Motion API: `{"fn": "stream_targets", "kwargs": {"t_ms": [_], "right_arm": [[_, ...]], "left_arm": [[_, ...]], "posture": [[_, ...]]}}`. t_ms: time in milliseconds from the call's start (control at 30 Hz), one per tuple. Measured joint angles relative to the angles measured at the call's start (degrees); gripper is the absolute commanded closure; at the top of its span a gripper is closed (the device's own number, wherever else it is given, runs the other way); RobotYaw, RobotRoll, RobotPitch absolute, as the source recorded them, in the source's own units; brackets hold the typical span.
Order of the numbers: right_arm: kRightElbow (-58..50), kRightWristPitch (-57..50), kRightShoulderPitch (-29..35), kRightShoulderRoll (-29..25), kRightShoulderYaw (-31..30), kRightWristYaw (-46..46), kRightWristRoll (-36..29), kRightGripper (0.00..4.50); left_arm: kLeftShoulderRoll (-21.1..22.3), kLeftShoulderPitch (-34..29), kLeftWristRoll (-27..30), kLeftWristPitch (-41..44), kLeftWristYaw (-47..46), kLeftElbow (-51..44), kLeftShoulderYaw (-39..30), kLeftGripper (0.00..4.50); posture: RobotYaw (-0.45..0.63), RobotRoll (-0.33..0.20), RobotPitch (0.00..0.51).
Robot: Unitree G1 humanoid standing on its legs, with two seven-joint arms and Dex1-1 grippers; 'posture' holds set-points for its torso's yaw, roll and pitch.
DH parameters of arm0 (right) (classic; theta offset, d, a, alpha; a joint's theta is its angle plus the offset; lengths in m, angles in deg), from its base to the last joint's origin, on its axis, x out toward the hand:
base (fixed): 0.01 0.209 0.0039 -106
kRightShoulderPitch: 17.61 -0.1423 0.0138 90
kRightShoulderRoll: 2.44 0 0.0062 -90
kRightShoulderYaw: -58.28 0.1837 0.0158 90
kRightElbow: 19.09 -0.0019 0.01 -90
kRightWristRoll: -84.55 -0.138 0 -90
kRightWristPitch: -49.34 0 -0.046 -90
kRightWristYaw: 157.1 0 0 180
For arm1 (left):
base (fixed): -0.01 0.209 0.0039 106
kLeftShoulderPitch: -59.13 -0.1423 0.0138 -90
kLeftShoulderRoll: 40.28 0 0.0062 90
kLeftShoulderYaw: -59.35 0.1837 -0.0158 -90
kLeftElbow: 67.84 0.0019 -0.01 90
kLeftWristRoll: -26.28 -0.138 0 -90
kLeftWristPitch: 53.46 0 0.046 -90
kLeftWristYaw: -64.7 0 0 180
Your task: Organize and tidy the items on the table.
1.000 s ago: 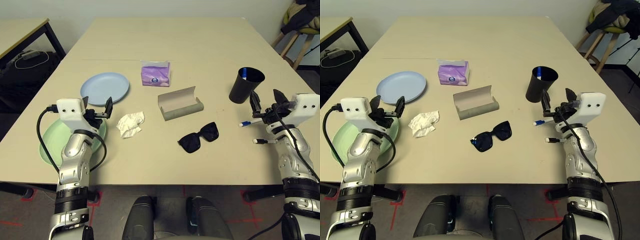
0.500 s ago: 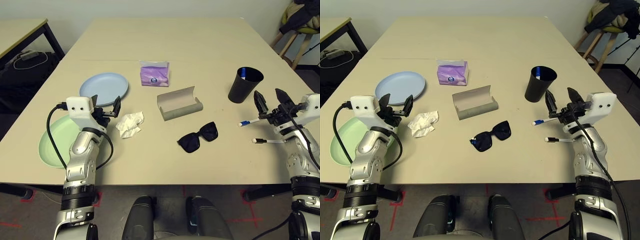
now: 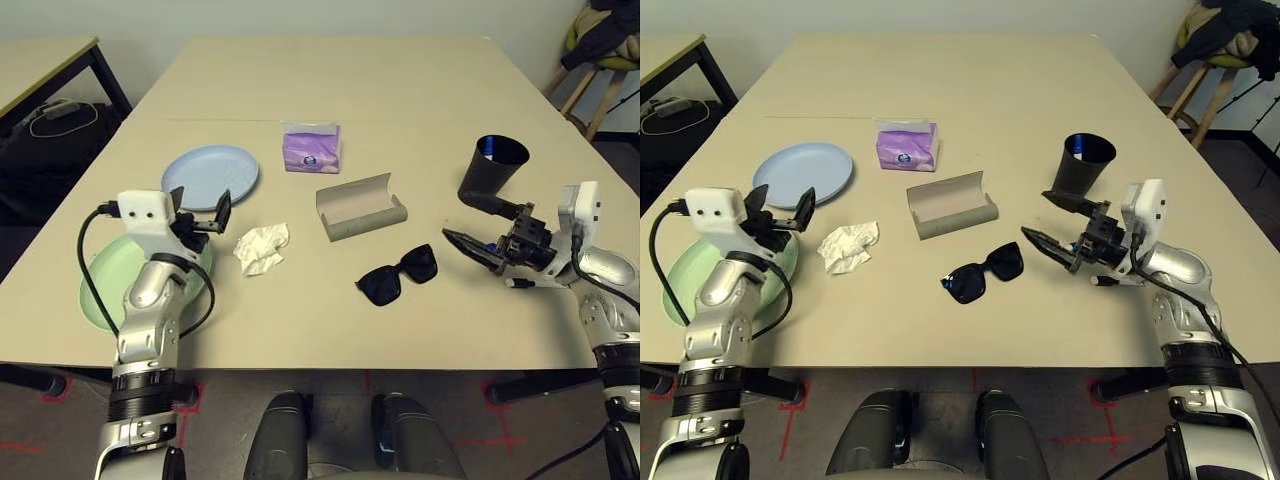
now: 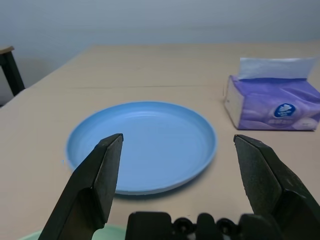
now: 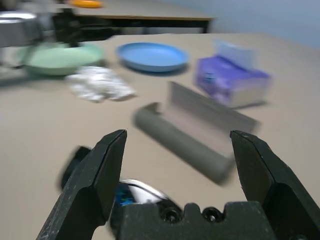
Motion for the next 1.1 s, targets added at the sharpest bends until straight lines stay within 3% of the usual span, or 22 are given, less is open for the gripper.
{"fn": "stream_targets", "kwargs": {"t_ms": [300, 500, 867, 1100], "right_arm": [[-1.93, -0.41, 0.16, -2.09, -4.08, -8.92, 1.02, 0.03], [0.9, 4.6, -1.6, -2.7, -6.31, -12.54, 3.83, 0.03], [2.0, 4.56, -1.85, -1.33, -6.4, -11.81, 3.98, 0.03], [1.19, 4.04, -1.78, -0.93, -6.4, -10.92, 3.87, 0.03]], "left_arm": [[7.41, -0.77, 5.18, 13.74, 5.1, -2.86, -1.33, 0.0], [16.48, -2.51, 6.22, 22.42, 9.47, -3.23, -2.99, 0.0], [29.59, 0.85, 7.68, 44.3, 10.46, 5.38, -7.17, 0.0], [31.73, 4.48, 7.67, 51.81, 10.44, 12.36, -7.42, 0.0]], "posture": [[0.24, 0.0, 0.079], [0.26, 0.0, 0.083], [0.25, 0.0, 0.083], [0.25, 0.0, 0.083]]}}
